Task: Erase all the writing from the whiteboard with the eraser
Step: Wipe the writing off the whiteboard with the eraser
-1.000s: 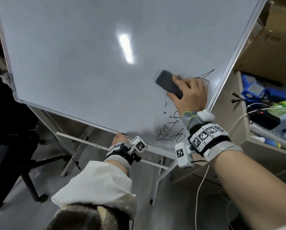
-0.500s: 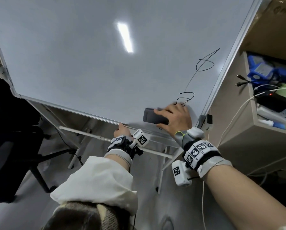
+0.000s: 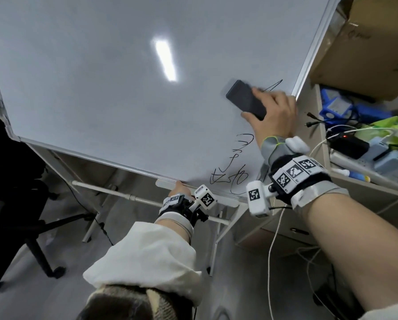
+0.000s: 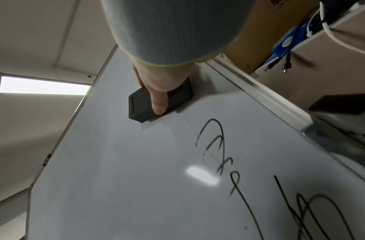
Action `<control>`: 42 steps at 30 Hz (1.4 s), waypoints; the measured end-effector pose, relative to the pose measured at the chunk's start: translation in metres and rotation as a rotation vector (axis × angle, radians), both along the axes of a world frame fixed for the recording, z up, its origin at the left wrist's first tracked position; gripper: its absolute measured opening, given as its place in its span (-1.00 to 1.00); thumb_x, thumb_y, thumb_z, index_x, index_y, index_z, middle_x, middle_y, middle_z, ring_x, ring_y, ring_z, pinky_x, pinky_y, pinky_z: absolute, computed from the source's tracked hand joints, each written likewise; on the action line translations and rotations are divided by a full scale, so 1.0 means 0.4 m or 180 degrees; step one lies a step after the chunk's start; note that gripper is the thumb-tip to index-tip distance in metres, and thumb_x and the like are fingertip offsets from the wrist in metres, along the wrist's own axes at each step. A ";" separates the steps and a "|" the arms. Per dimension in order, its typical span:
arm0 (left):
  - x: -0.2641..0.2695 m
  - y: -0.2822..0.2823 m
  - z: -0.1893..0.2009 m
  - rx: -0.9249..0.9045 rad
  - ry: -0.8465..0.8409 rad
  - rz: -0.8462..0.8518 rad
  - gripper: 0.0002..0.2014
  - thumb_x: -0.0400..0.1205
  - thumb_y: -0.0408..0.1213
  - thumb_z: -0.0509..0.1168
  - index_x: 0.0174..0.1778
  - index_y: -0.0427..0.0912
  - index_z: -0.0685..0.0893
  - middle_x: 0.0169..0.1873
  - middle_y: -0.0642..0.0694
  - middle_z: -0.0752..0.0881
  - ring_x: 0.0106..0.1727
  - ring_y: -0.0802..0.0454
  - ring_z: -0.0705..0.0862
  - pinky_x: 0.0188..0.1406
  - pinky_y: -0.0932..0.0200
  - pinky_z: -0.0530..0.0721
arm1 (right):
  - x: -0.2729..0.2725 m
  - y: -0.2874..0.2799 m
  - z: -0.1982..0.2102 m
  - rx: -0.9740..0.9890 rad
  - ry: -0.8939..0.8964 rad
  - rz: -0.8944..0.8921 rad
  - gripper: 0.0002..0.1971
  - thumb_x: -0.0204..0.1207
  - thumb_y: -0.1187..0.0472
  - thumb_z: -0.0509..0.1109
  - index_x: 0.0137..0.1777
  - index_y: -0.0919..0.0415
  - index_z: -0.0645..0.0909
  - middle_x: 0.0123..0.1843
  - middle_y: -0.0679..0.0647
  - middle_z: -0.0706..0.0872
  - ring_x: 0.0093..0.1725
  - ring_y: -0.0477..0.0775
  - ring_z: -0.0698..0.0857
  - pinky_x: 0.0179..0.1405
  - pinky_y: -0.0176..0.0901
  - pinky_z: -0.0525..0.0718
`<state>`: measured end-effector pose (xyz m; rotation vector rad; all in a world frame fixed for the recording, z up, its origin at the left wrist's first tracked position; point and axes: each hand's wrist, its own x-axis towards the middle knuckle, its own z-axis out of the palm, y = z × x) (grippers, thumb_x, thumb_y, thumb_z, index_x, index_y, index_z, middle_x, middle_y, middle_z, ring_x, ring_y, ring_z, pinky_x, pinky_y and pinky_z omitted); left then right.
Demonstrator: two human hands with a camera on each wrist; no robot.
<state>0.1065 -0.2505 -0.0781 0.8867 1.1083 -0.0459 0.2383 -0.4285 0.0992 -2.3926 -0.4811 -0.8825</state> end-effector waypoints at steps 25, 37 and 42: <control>-0.018 -0.015 0.082 0.0824 0.0661 -0.0456 -0.49 0.77 -0.02 0.07 0.48 -0.34 0.53 0.17 -0.21 0.64 0.03 -0.16 0.57 -0.16 0.09 0.38 | -0.184 0.002 -0.354 -0.1155 0.0704 0.0795 -0.41 0.01 -0.12 0.78 0.08 -0.02 0.78 -0.06 0.06 0.74 -0.01 0.24 0.68 0.00 0.10 0.47; -0.045 -0.017 0.101 0.0767 0.0618 -0.0445 -0.50 0.79 -0.04 0.10 0.54 -0.31 0.47 -0.02 -0.14 0.64 -0.06 -0.14 0.62 -0.18 0.17 0.44 | -0.218 -0.021 -0.358 -0.1528 0.0443 0.0746 -0.43 0.09 -0.13 0.73 0.15 -0.09 0.74 -0.01 -0.02 0.75 0.01 0.20 0.65 -0.05 0.02 0.31; -0.045 -0.032 0.108 0.0517 0.0605 -0.0216 -0.50 0.79 -0.02 0.09 0.50 -0.32 0.51 -0.04 -0.15 0.58 -0.11 -0.12 0.55 -0.19 0.12 0.43 | -0.156 -0.066 -0.245 -0.1271 0.0120 0.0096 -0.42 0.16 -0.23 0.61 0.20 -0.09 0.68 0.02 -0.01 0.73 -0.02 0.18 0.64 -0.02 0.03 0.34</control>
